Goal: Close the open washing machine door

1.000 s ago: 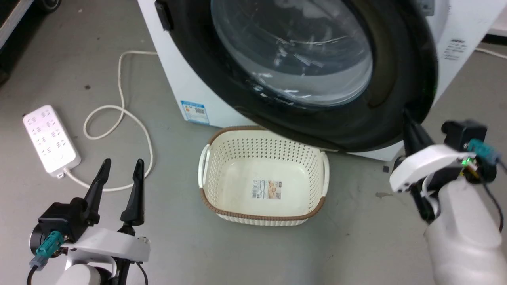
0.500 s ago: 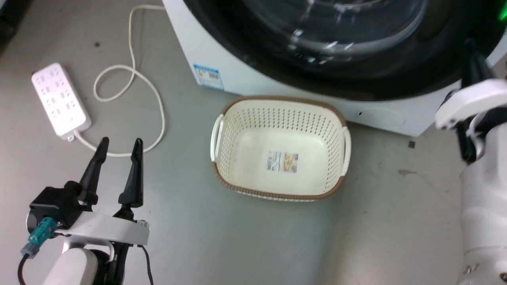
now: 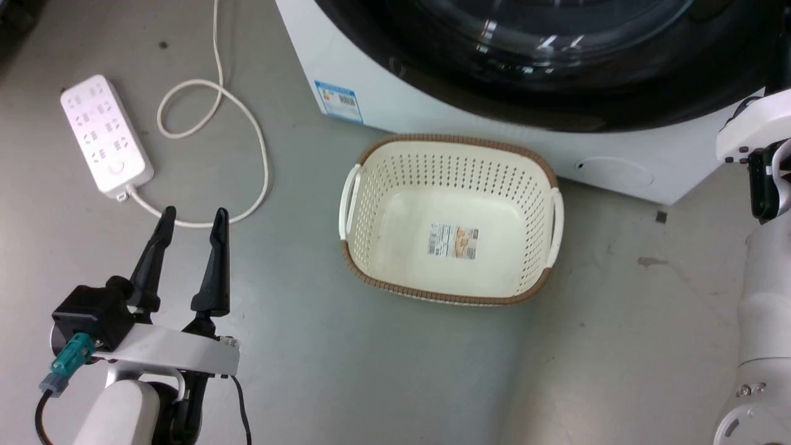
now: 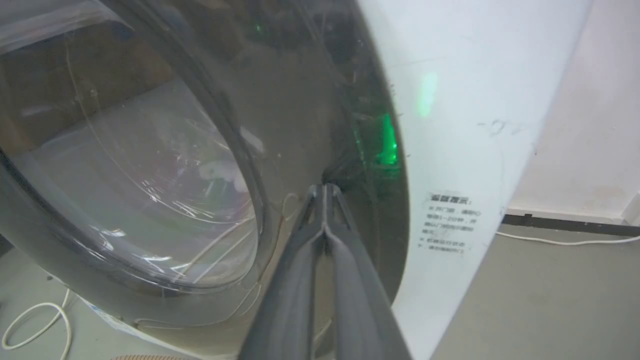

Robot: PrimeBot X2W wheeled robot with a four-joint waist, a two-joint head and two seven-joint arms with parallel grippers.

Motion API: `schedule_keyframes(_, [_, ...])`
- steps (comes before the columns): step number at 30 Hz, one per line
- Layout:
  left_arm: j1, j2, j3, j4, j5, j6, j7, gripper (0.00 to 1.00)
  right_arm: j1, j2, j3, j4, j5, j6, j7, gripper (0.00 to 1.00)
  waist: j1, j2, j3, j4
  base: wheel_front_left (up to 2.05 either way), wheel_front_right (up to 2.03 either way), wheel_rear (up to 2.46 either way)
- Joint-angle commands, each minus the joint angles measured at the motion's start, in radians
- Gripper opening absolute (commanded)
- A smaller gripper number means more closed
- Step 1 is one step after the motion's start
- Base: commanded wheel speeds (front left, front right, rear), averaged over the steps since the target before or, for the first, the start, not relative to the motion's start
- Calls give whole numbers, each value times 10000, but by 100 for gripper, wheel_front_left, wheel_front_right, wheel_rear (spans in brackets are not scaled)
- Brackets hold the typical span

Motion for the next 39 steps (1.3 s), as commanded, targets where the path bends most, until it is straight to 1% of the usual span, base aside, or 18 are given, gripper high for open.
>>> schedule_keyframes(1, [-133, -64, 50, 53, 89, -58, -56, 100, -57, -68, 45, -100, 148, -17, -143, 0, 0, -1, -214, -84, 0, 0, 0])
schedule_keyframes(5, [8, -179, 140, 234, 247, -117, -56, 100, 676, -68, 632, -492, 938, -17, -330, 0, 0, -1, -898, -464, 0, 0, 0])
schedule_keyframes(7, [137, -212, 159, 318, 329, -134, -56, 100, 1284, -68, 1003, -1114, 1512, -17, -351, 0, 0, -1, -1300, -710, 0, 0, 0])
schedule_keyframes(10, [364, -225, 190, 479, 444, -125, -56, 100, 2552, -68, 1641, -2303, 2238, -17, -357, 0, 0, -1, -1944, -1165, 0, 0, 0])
schedule_keyframes(13, [609, -239, 149, 569, 557, -59, -55, 100, 3812, -68, 2176, -3176, 2671, -17, -359, 0, 0, -1, -2446, -1590, 0, 0, 0])
schedule_keyframes(14, [852, -265, 110, 635, 605, 48, -47, 100, 5068, -68, 2722, -3866, 3011, -17, -359, 0, 0, -1, -2871, -2009, 0, 0, 0])
schedule_keyframes(19, [1219, -291, -37, 640, 667, 157, 36, 100, 6880, -68, 3505, -4747, 3432, -17, -220, 0, 0, -1, -3343, -2505, 0, 0, 0])
schedule_keyframes(24, [1472, -380, -173, 601, 676, 313, 206, 100, 8378, -68, 4173, -5510, 3823, -17, 200, 0, 0, -1, -3600, -2765, 0, 0, 0])
schedule_keyframes(25, [1488, -398, -253, 596, 635, 323, 364, 100, 9010, -68, 4457, -5864, 4171, -17, 335, 0, 0, -1, -3645, -2759, 0, 0, 0])
schedule_keyframes(32, [1428, -465, -313, 772, 511, 435, 636, 100, 9940, -68, 4770, -6296, 4682, -17, 581, 0, 0, -1, -3734, -2637, 0, 0, 0])
schedule_keyframes(33, [1436, -472, -313, 812, 499, 460, 658, 100, 9990, -68, 4788, -6312, 4693, -17, 584, 25, 0, -1, -3746, -2623, 0, 0, 0])
schedule_keyframes(34, [1443, -474, -319, 843, 499, 481, 666, 100, 10029, -68, 4797, -6319, 4683, -17, 602, 100, 0, -1, -3759, -2608, 0, 0, 0])
schedule_keyframes(39, [1501, -460, -383, 968, 530, 570, 726, 100, 10119, -68, 4796, -6365, 4651, -17, 644, 100, 0, -1, -3812, -2559, 0, 0, 0])
